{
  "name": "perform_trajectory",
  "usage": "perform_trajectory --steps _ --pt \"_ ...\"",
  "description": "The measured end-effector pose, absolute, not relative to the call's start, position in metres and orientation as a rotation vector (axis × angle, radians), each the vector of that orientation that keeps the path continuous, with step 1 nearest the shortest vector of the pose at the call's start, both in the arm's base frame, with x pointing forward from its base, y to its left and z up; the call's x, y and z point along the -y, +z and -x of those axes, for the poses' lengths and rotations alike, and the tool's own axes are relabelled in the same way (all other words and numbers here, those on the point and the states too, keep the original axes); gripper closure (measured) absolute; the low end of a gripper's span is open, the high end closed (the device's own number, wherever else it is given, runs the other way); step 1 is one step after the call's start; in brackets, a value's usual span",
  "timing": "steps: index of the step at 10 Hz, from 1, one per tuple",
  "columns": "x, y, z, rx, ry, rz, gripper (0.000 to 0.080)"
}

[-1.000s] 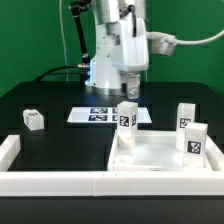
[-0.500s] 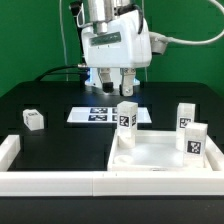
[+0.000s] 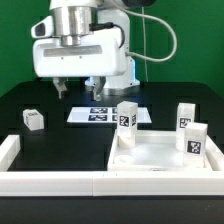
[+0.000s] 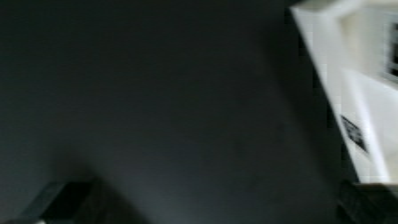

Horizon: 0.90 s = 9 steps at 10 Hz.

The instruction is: Assemble square table

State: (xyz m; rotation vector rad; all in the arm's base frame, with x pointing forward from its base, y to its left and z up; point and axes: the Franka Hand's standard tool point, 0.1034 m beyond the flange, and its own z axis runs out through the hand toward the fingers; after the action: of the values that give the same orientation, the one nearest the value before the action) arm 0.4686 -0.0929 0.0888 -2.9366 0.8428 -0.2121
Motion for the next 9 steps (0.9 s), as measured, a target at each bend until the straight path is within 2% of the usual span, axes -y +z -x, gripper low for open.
perform_trajectory --steps 2,6,9 --pt "0.128 0.080 -0.450 -0.474 -0.236 3.080 0.0151" --pt "0.132 0.079 -0.449 -0.021 -0.213 3.158 0.0151" --pt "0.158 0.055 -0.416 0.504 -0.004 3.146 0.0151"
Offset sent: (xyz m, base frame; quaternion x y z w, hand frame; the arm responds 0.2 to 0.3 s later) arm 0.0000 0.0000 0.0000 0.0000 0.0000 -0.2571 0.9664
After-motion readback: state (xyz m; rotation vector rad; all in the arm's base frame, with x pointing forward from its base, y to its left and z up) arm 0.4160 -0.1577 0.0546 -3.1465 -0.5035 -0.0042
